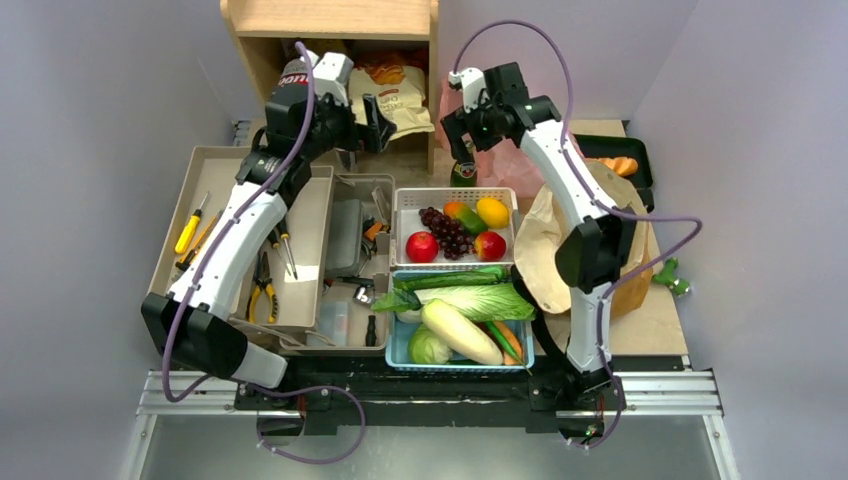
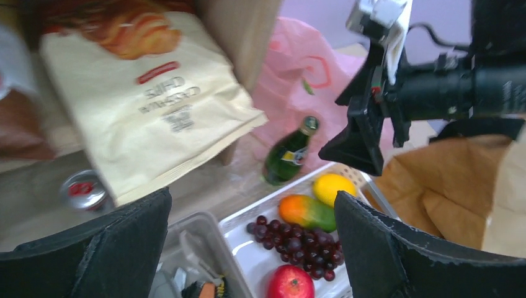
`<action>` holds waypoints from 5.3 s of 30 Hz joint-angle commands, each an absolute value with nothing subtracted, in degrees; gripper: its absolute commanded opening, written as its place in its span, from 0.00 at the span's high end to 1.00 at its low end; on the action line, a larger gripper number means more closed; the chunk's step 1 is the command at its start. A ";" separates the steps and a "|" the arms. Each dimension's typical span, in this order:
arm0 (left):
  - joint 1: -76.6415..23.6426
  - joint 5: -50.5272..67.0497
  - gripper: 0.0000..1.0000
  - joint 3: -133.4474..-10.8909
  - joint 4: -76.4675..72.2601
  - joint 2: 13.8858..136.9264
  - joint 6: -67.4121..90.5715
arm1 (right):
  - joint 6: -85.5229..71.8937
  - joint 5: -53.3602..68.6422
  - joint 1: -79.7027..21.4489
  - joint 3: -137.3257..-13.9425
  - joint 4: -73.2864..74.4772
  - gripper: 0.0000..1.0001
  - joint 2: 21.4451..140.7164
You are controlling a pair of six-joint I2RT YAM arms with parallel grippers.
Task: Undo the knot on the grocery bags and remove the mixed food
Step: Place the bottle at the center of the board, then move the bottle to the center of the board, then adjust the takeout bag at the center of the board.
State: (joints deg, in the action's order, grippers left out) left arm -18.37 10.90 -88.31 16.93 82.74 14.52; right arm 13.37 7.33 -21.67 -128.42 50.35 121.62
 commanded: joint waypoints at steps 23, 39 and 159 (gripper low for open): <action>-30.24 31.65 0.25 -94.29 -18.97 115.42 -9.34 | 15.57 3.72 -13.75 -109.43 51.53 0.01 80.45; -32.38 20.85 0.30 -101.08 -18.14 124.55 -11.87 | 14.68 2.99 -13.79 -109.59 52.58 0.01 79.79; -29.55 13.44 1.00 -113.20 48.91 117.73 -43.99 | 13.95 6.18 -13.26 -102.07 50.67 0.01 75.36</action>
State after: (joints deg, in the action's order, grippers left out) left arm -28.97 15.62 -107.13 43.00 114.63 -34.74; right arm 15.38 5.54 -13.43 -102.69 52.66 77.17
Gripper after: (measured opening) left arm 0.002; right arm 0.987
